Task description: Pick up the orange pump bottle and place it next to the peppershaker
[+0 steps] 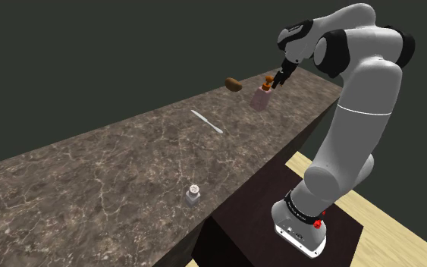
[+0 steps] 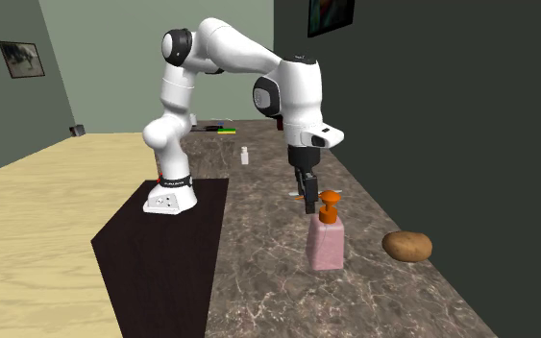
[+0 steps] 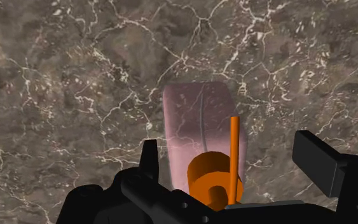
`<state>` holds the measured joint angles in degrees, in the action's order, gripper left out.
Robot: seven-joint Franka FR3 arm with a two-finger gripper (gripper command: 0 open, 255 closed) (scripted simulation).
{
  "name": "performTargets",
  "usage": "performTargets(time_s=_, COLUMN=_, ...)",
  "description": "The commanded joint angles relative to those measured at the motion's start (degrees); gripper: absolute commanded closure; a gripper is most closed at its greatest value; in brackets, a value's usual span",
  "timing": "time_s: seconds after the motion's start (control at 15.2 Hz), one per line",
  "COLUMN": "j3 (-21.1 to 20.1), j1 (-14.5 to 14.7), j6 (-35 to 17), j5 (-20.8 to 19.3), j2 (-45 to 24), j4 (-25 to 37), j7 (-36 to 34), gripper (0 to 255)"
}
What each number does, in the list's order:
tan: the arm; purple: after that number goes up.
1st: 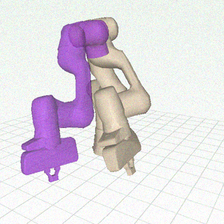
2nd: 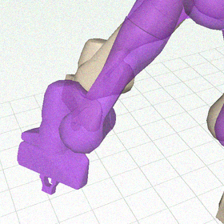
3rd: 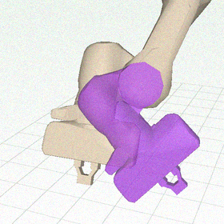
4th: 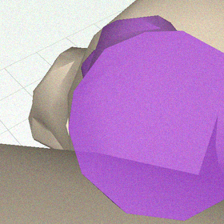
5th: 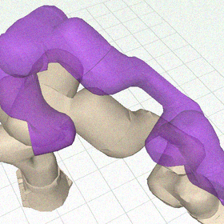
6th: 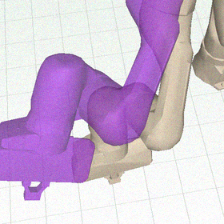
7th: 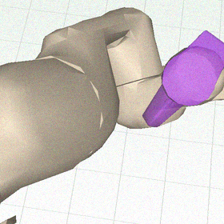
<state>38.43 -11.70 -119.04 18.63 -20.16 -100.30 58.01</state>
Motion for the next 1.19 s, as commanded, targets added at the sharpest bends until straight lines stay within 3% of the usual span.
performTargets(time_s=0.0, j3=0.0, j1=0.0, j6=0.0, j5=0.0, j2=0.0, j4=0.0, j7=0.0, gripper=0)
performTargets(time_s=0.13, j3=0.0, j1=0.0, j6=0.0, j5=0.0, j2=0.0, j4=0.0, j7=0.0, gripper=0)
performTargets(time_s=0.2, j3=0.0, j1=0.0, j6=0.0, j5=0.0, j2=0.0, j4=0.0, j7=0.0, gripper=255)
performTargets(time_s=0.79, j3=0.0, j1=0.0, j6=0.0, j5=0.0, j2=0.0, j4=0.0, j7=0.0, gripper=255)
performTargets(time_s=1.12, j3=0.5, j1=0.2, j6=3.2, j5=-1.2, j2=1.3, j4=2.3, j7=-1.0, gripper=255)
